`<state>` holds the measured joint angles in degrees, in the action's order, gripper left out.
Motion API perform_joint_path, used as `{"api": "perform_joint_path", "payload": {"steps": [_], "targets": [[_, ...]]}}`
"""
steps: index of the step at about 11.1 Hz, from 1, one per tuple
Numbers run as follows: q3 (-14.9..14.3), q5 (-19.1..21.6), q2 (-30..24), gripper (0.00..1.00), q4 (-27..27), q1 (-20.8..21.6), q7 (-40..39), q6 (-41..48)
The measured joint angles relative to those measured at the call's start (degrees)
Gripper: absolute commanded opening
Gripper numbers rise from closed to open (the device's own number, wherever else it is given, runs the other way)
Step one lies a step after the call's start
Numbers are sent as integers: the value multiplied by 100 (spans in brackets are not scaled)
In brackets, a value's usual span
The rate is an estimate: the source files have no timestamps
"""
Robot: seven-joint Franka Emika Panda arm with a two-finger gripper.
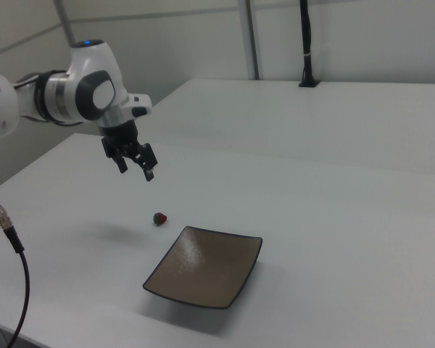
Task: Strawberries on a ceramic plate
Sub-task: 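Move the open gripper down over the red strawberry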
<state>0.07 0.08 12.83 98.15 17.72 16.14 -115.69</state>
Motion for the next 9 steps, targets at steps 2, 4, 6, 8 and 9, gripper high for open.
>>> {"api": "perform_joint_path", "payload": {"steps": [2,4,6,8,9], "targets": [[0,-58,218,100,26,1,0,-263],[0,-163,372,100,139,1,0,-524],[0,-277,530,100,201,3,0,-636],[0,-332,641,100,209,4,0,-723],[0,-393,684,100,242,5,0,-812]]}}
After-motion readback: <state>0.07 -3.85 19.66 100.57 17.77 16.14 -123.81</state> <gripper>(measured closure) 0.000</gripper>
